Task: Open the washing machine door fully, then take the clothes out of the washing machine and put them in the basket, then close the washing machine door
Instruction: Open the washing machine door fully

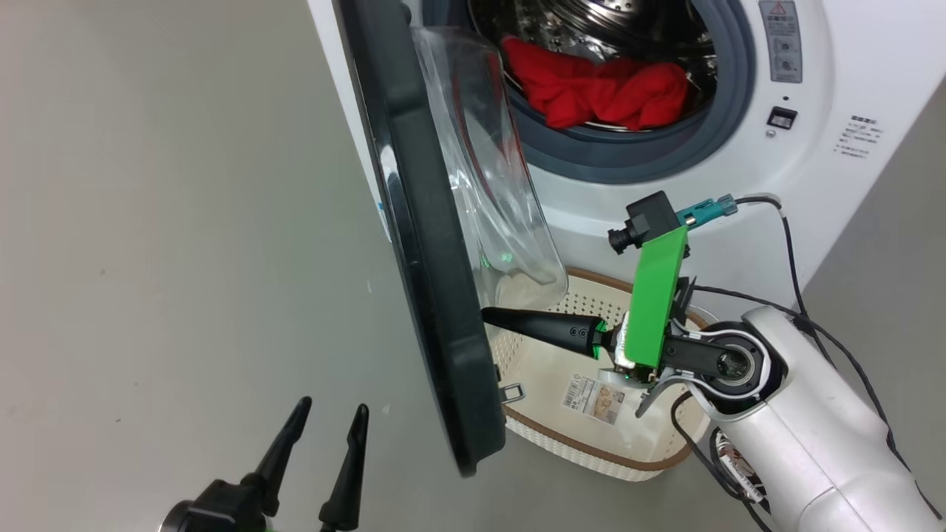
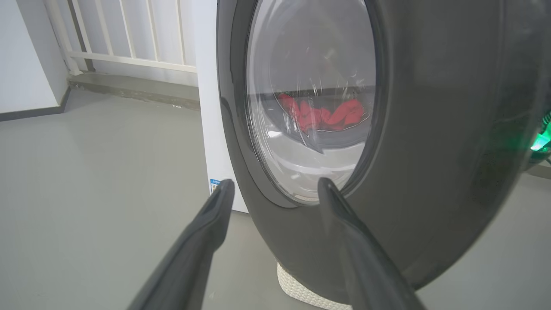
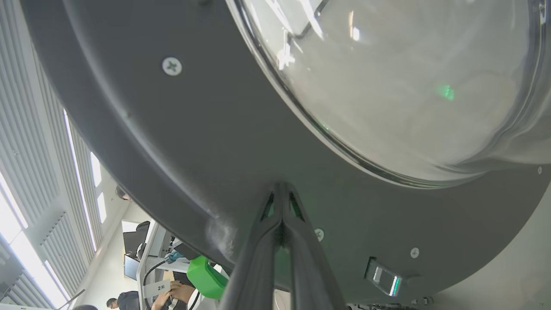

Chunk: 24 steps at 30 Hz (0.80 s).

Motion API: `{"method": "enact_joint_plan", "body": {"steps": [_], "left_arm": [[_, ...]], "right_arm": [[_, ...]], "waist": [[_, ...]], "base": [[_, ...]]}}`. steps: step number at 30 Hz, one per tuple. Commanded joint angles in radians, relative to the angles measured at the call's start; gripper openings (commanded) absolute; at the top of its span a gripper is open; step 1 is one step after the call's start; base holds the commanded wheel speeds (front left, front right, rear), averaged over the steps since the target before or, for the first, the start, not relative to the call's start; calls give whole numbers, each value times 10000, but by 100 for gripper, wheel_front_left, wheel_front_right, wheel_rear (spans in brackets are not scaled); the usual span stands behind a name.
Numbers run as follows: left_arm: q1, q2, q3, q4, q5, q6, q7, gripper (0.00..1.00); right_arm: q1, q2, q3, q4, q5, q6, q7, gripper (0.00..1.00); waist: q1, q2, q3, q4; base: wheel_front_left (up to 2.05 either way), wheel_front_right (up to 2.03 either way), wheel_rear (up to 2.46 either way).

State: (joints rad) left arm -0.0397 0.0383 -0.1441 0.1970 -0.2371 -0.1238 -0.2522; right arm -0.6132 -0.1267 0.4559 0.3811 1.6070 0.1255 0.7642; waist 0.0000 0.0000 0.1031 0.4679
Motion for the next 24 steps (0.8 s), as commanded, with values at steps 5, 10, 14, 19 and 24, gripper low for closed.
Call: {"method": "enact_joint_plan", "body": {"steps": [5,10,14,19,24], "left_arm": [[-23,120,403,-227,143,10,-95,100],[-17,120,481,-306,104,69,-95,100],[25,120,540,-382,70,130,-95,100],[123,120,590,-416,95,158,-95,100],[175,120,643,-362,101,146,-95,100]], "right_arm": [[146,442,191,-375,-51,52,-100,0],[84,589,353,-347,-63,52,-171,0],[-2,668,478,-286,-29,52,-227,0],[0,719,572,-233,23,52,-329,0],[232,670,443,-259,-61,52,-498,68]], "waist": [[0,0,-145,348],[0,0,-91,485],[0,0,-80,516],[0,0,-169,501],[0,0,-318,436]], "base": [[0,0,0],[0,0,0],[0,0,0],[0,0,0],[0,0,0]]}}
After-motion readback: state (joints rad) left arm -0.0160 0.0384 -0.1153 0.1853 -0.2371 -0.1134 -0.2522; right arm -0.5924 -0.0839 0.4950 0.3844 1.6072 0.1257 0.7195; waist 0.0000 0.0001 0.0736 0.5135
